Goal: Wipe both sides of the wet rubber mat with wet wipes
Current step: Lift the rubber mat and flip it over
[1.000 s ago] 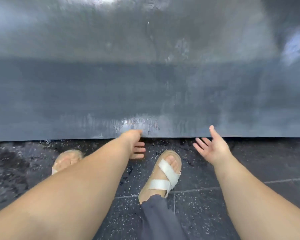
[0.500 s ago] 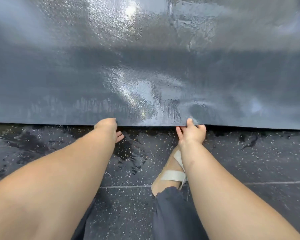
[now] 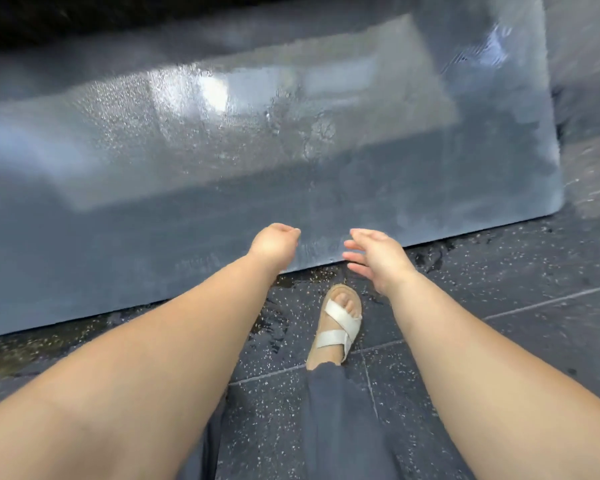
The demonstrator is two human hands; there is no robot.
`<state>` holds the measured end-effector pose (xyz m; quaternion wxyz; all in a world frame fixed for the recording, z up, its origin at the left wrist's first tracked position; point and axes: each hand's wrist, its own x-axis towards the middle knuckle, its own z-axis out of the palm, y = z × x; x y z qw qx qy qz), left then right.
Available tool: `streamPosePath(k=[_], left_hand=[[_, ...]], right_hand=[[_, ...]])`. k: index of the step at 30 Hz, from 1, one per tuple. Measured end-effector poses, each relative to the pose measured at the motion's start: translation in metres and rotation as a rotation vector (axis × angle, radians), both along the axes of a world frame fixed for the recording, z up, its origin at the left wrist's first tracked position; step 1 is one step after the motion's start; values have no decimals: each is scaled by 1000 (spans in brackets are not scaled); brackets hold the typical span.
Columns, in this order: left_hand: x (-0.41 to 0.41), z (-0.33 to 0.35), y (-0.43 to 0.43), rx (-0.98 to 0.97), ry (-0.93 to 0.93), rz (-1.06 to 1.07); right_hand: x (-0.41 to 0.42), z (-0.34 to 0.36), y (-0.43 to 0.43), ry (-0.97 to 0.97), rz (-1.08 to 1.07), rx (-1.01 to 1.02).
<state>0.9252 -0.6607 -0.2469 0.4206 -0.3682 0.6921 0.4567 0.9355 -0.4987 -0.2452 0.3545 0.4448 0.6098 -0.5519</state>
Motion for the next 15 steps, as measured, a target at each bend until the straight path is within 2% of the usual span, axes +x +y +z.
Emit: streamPosePath(k=[4, 9, 15], left_hand=[[-42, 122, 34, 18, 121, -59], [-73, 256, 67, 9, 230, -176], [-87, 367, 106, 9, 386, -418]], right_hand=[[-21, 125, 18, 59, 6, -42], [-40, 269, 56, 203, 67, 10], [-39, 373, 101, 299, 66, 78]])
